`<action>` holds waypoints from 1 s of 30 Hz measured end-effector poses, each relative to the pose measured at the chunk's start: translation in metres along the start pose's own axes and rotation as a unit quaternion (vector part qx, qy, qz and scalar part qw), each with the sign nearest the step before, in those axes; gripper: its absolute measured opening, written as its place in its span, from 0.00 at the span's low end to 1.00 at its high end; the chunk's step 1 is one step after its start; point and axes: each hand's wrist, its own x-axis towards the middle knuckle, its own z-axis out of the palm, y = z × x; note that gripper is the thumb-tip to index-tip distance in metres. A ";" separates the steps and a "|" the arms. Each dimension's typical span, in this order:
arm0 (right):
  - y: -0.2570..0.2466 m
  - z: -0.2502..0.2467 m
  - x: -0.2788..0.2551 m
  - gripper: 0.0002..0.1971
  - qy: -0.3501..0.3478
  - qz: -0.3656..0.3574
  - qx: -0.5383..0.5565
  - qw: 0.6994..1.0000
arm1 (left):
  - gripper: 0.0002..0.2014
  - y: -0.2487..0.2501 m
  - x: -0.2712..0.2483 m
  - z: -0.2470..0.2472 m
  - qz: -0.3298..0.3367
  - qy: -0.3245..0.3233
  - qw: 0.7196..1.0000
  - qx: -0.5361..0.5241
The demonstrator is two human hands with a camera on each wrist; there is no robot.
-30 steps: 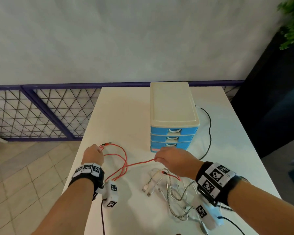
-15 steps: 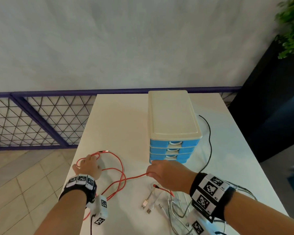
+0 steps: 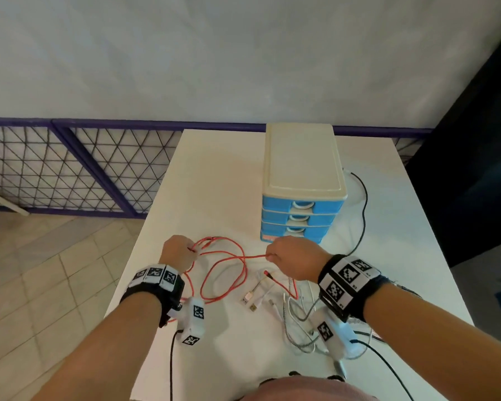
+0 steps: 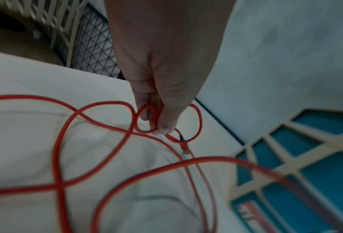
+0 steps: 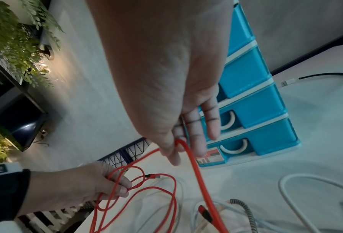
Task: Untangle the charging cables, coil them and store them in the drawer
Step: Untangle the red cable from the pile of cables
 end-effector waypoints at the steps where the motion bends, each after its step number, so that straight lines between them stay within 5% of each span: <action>1: 0.001 0.001 0.000 0.14 -0.014 0.003 -0.011 1.000 | 0.10 0.004 -0.008 -0.001 0.006 0.015 1.000 -0.027; 4: 0.002 0.000 -0.002 0.13 -0.041 0.000 -0.046 0.998 | 0.07 0.019 -0.027 -0.009 0.012 0.018 0.991 -0.129; 9: -0.002 -0.008 -0.003 0.13 -0.012 0.004 -0.105 0.994 | 0.19 0.038 -0.049 -0.030 0.002 -0.042 0.975 -0.219; 12: -0.001 -0.014 -0.004 0.12 0.016 0.020 -0.106 0.994 | 0.21 0.049 -0.065 -0.050 0.026 -0.004 0.987 -0.157; 16: 0.001 -0.021 -0.011 0.12 0.053 0.055 -0.109 0.991 | 0.42 0.066 -0.089 -0.075 0.051 -0.040 0.998 -0.018; 18: 0.001 -0.024 -0.013 0.12 0.077 0.069 -0.077 0.992 | 0.34 0.076 -0.100 -0.084 0.087 0.036 0.994 -0.063; 21: -0.007 -0.030 -0.016 0.16 0.094 0.025 0.082 0.992 | 0.12 0.096 -0.116 -0.095 0.157 0.179 0.932 -0.272; 25: -0.038 -0.044 -0.035 0.26 0.200 -0.061 0.335 0.919 | 0.08 0.113 -0.129 -0.088 0.206 0.181 0.884 -0.378; 30: -0.068 -0.065 -0.048 0.22 0.182 -0.112 0.500 0.839 | 0.08 0.135 -0.140 -0.062 0.224 0.155 0.889 -0.369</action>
